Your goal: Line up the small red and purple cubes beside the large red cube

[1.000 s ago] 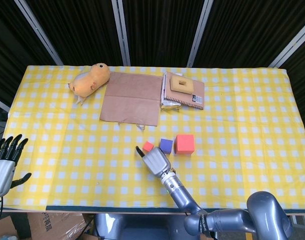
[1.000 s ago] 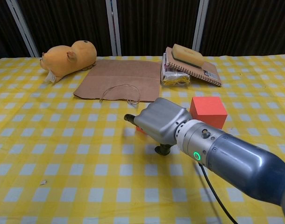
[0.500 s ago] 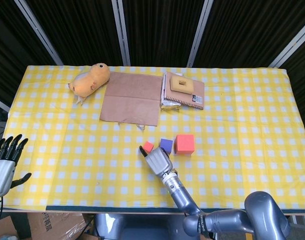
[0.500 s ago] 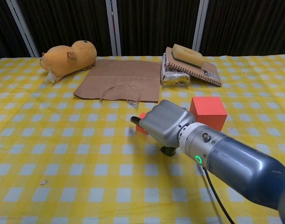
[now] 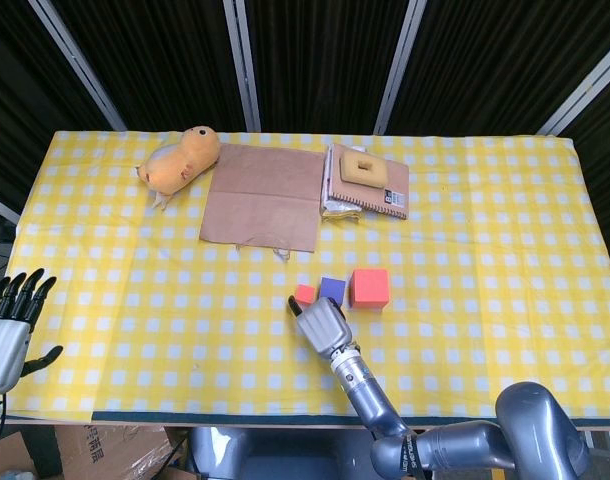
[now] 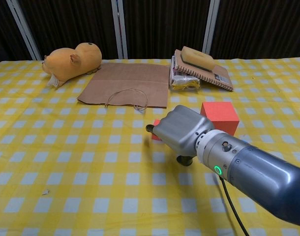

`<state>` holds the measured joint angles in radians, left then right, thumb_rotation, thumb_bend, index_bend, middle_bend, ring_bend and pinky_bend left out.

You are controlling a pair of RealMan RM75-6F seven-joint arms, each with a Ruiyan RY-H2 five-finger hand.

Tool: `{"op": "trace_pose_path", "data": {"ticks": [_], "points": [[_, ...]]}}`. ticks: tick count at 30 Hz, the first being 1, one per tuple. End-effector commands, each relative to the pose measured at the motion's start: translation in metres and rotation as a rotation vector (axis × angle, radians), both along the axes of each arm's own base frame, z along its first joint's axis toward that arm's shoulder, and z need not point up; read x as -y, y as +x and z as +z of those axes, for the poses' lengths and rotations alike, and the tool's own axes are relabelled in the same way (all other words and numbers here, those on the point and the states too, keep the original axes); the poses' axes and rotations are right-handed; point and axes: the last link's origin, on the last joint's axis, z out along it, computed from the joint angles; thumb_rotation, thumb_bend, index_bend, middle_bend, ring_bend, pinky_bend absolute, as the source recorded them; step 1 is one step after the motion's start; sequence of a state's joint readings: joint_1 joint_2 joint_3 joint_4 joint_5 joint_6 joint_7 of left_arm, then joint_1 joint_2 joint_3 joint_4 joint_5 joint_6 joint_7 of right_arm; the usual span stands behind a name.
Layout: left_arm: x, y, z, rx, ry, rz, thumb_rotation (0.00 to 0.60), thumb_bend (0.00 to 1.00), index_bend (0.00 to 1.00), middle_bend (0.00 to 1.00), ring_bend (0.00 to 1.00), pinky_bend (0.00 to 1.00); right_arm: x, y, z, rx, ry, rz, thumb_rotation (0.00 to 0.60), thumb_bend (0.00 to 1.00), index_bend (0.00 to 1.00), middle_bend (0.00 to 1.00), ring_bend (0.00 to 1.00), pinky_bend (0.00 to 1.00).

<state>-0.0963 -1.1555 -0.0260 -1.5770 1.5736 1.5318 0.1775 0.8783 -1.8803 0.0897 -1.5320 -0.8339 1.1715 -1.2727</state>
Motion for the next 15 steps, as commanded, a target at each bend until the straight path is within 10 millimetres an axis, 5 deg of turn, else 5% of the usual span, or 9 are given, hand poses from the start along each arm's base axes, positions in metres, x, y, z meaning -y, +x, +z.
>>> {"op": "trace_pose_path", "data": {"ticks": [1, 15], "points": [[0.0000, 0.0000, 0.0000, 0.000, 0.000, 0.000, 0.600, 0.02, 0.00, 0.00, 0.00, 0.00, -0.0008, -0.0012, 0.0010, -0.003, -0.003, -0.005, 0.600, 0.39, 0.14, 0.87, 0.91, 0.80], [0.0000, 0.0000, 0.0000, 0.000, 0.000, 0.000, 0.600, 0.02, 0.00, 0.00, 0.00, 0.00, -0.0002, -0.0039, -0.0017, -0.028, -0.014, -0.025, 0.600, 0.39, 0.14, 0.87, 0.91, 0.80]]}}
